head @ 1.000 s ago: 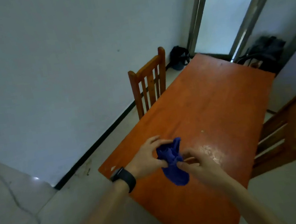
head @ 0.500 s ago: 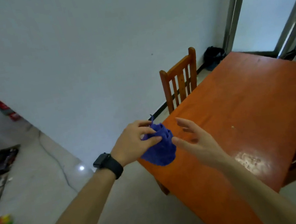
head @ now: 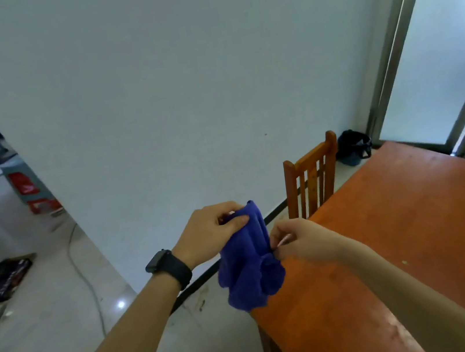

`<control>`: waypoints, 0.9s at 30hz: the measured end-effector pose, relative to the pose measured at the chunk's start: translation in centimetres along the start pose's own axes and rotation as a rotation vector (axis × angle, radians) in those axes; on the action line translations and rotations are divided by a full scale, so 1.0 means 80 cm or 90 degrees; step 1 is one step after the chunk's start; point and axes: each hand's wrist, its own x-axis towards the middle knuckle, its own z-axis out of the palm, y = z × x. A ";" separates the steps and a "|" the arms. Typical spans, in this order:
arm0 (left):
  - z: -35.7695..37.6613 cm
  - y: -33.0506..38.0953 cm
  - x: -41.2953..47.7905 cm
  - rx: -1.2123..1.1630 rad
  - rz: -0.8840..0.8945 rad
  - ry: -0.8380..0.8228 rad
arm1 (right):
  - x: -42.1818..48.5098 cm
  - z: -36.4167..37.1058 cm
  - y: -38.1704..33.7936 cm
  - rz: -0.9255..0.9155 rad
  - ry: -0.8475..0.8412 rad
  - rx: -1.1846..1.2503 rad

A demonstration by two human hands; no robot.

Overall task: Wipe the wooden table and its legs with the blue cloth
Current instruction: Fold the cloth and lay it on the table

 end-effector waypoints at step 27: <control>-0.073 -0.079 0.156 0.137 0.087 -0.032 | 0.057 -0.009 0.078 0.213 0.171 -0.125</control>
